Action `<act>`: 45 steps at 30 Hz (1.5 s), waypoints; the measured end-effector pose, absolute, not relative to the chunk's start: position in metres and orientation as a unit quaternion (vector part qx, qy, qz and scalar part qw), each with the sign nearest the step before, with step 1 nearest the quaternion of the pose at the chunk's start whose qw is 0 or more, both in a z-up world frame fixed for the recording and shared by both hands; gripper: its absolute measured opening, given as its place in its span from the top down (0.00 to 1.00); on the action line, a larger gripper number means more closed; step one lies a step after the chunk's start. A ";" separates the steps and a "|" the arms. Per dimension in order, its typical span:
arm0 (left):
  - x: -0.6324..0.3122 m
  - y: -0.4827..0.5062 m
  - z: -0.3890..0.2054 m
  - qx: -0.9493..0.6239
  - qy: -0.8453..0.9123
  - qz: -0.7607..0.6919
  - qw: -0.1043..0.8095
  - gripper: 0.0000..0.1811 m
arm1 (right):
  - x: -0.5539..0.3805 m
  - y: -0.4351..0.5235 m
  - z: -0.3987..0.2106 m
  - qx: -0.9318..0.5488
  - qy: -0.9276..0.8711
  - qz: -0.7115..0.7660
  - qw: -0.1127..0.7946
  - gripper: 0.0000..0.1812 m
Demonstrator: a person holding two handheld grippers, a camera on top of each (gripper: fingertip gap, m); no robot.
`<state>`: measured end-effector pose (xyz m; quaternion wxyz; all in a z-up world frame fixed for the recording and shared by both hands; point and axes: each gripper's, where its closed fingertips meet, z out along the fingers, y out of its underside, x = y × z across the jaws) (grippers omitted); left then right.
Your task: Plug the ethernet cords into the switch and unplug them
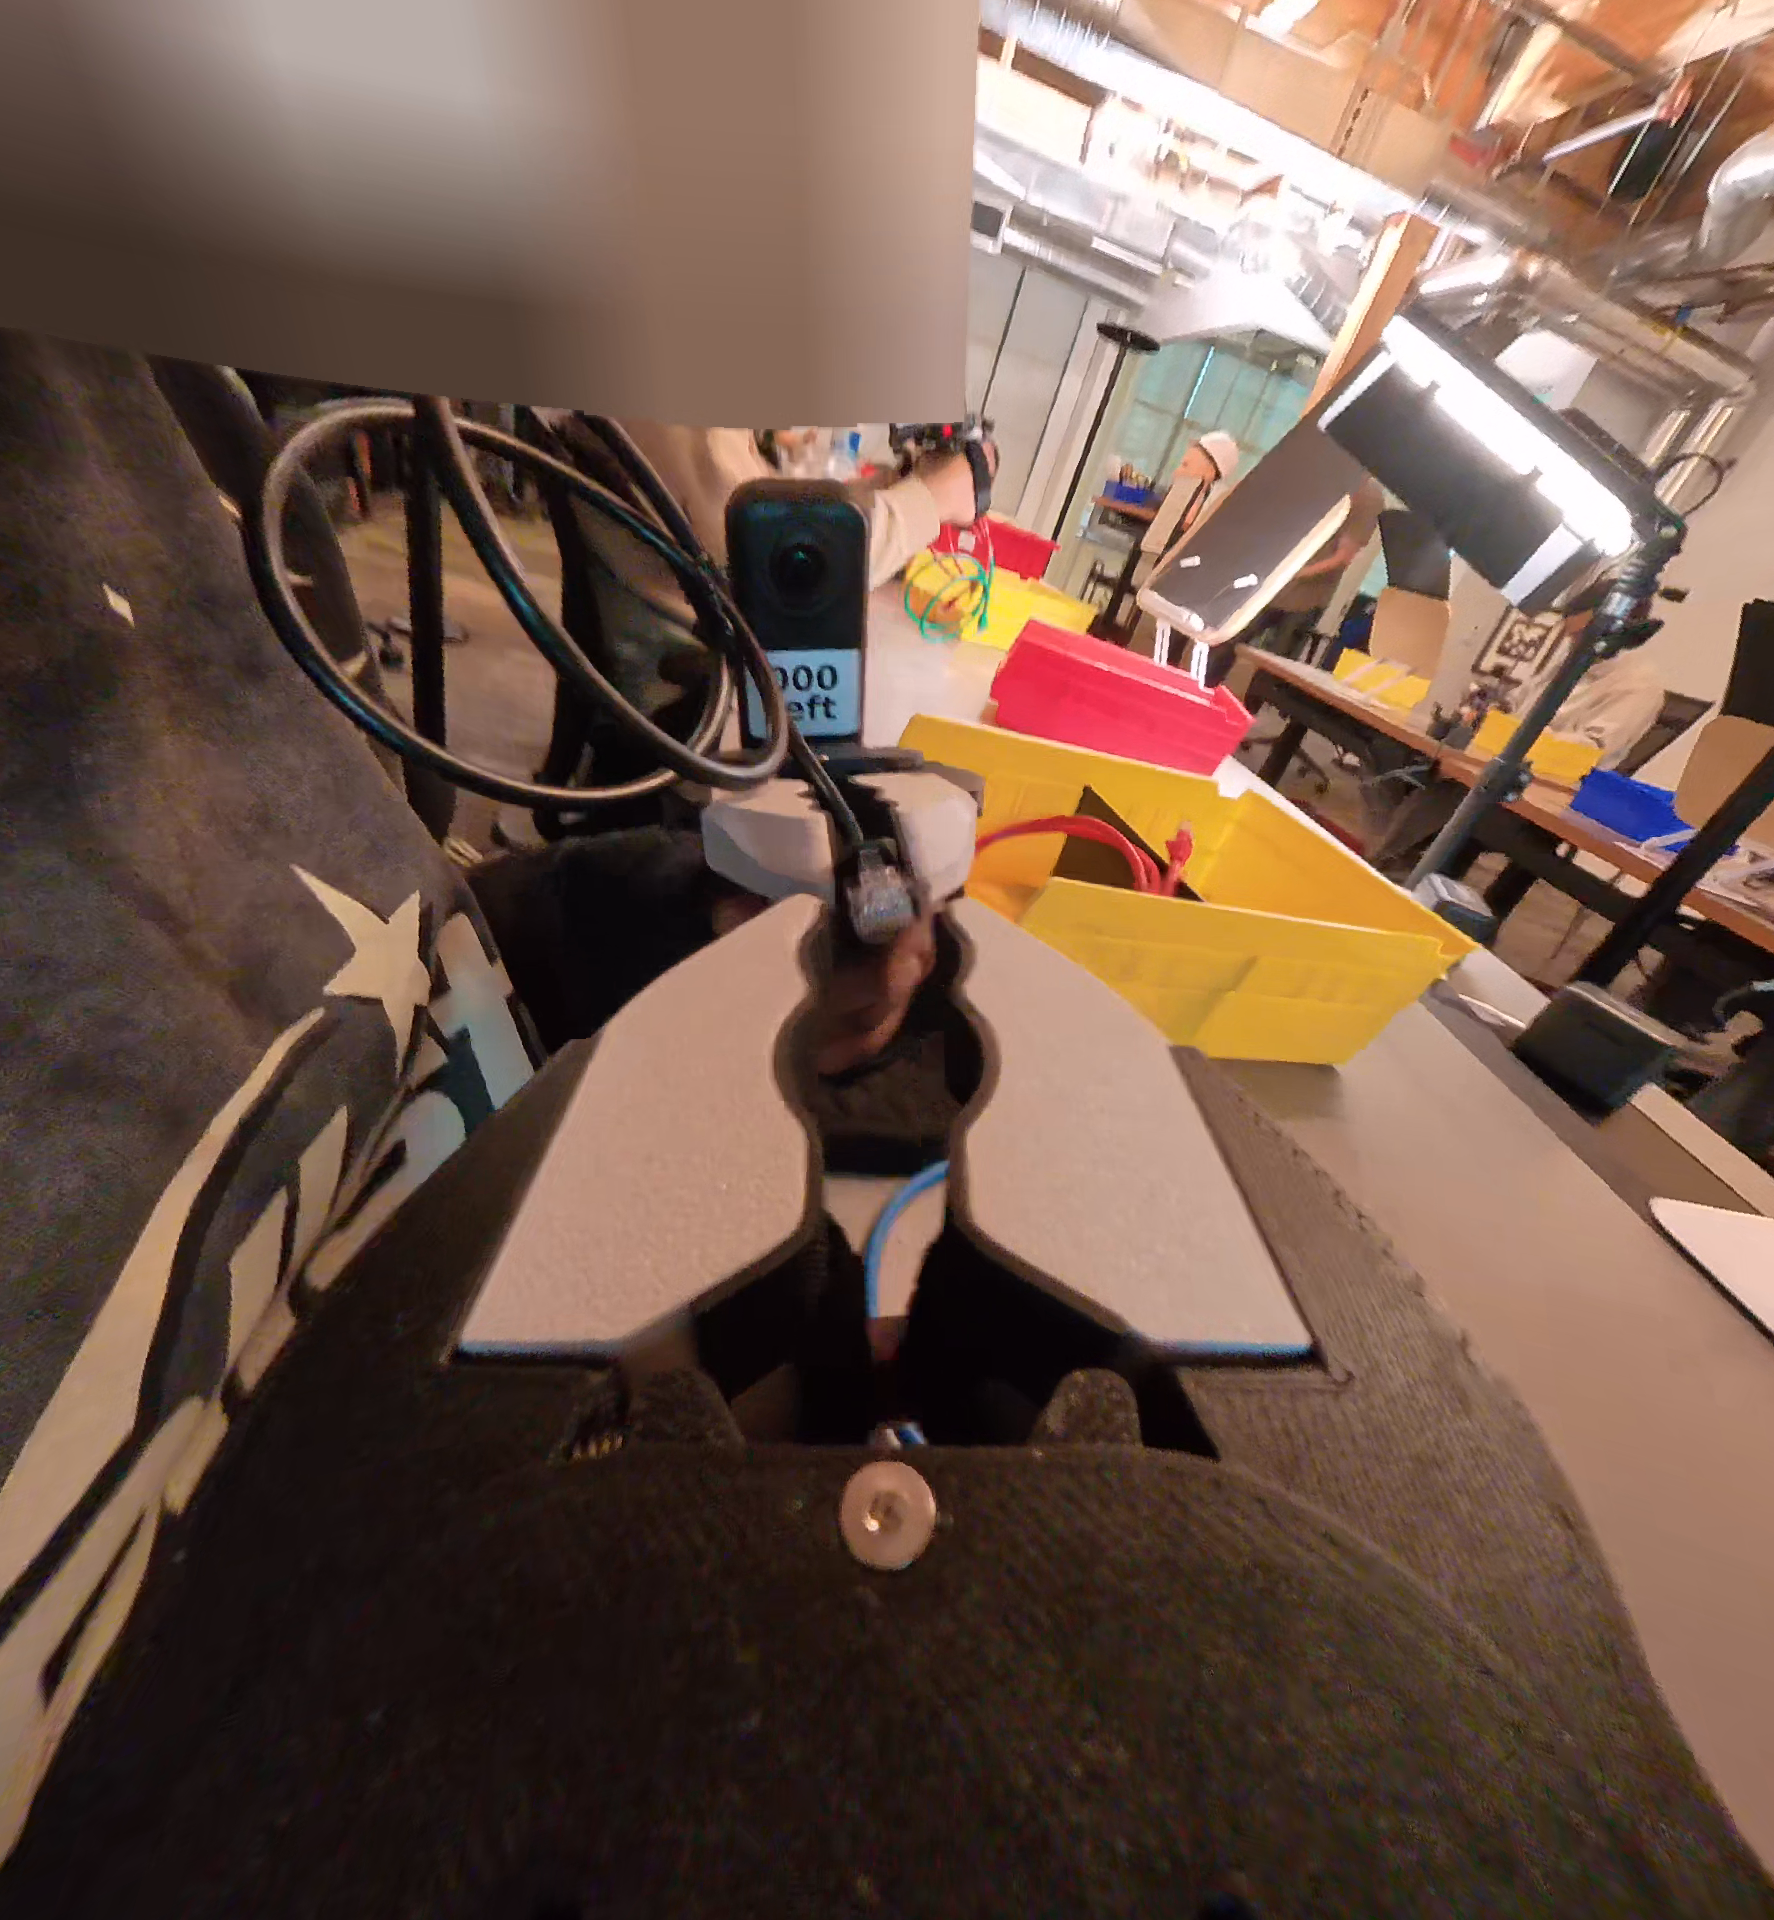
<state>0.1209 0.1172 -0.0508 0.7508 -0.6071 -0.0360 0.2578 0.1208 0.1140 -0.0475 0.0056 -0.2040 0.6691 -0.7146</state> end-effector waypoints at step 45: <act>0.094 0.088 -0.050 -0.582 -0.113 0.305 0.745 0.93 | 0.050 0.128 -0.215 -0.112 0.933 -0.343 0.005 0.56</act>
